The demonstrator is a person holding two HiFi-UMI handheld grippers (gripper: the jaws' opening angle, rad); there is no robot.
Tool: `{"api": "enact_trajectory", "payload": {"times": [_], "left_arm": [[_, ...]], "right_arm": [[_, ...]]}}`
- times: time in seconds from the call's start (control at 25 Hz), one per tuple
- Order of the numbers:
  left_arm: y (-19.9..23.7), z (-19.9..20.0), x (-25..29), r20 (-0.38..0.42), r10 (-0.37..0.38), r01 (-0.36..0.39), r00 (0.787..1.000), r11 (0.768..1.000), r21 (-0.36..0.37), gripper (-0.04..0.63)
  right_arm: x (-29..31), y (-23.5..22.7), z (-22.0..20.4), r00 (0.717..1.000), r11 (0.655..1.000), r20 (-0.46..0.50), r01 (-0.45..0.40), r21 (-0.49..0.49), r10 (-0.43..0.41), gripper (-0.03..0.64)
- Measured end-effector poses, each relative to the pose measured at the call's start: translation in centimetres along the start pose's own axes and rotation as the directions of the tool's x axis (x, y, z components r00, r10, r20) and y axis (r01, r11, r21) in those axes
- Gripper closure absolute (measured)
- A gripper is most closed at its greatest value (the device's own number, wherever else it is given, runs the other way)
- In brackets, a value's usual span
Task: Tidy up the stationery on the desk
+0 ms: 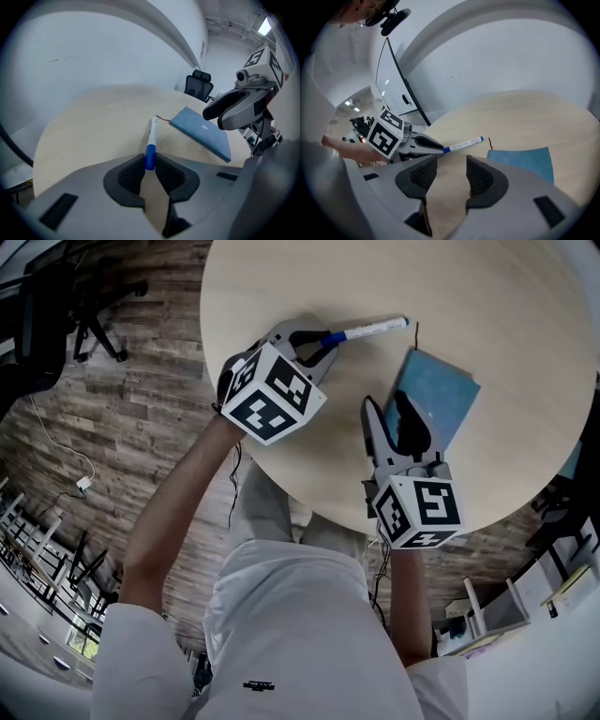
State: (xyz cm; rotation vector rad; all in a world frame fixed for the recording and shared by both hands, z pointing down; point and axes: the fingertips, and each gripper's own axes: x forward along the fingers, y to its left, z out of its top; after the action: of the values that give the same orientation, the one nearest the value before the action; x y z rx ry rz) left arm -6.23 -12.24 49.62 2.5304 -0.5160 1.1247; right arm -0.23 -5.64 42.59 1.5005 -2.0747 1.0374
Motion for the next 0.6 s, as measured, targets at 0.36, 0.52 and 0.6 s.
{"api": "enact_trajectory", "payload": {"times": [0.36, 0.52, 0.6], "left_arm": [[-2.3, -0.4, -1.8, 0.034, 0.054, -0.049, 0.998, 0.988, -0.144, 0.518], [-4.5, -1.3, -2.5, 0.022, 0.090, -0.083, 0.996, 0.974, -0.211, 0.518], [-5.6, -1.7, -2.8, 0.016, 0.110, -0.103, 0.994, 0.966, -0.236, 0.518]], "right_arm": [[-2.4, -0.3, -0.8, 1.000, 1.000, 0.009, -0.024, -0.019, 0.024, 0.397], [-3.8, -0.2, -1.7, 0.999, 0.999, 0.009, -0.036, -0.026, 0.037, 0.399], [-4.6, -0.2, -1.8, 0.999, 0.999, 0.018, -0.041, -0.025, 0.041, 0.416]]}}
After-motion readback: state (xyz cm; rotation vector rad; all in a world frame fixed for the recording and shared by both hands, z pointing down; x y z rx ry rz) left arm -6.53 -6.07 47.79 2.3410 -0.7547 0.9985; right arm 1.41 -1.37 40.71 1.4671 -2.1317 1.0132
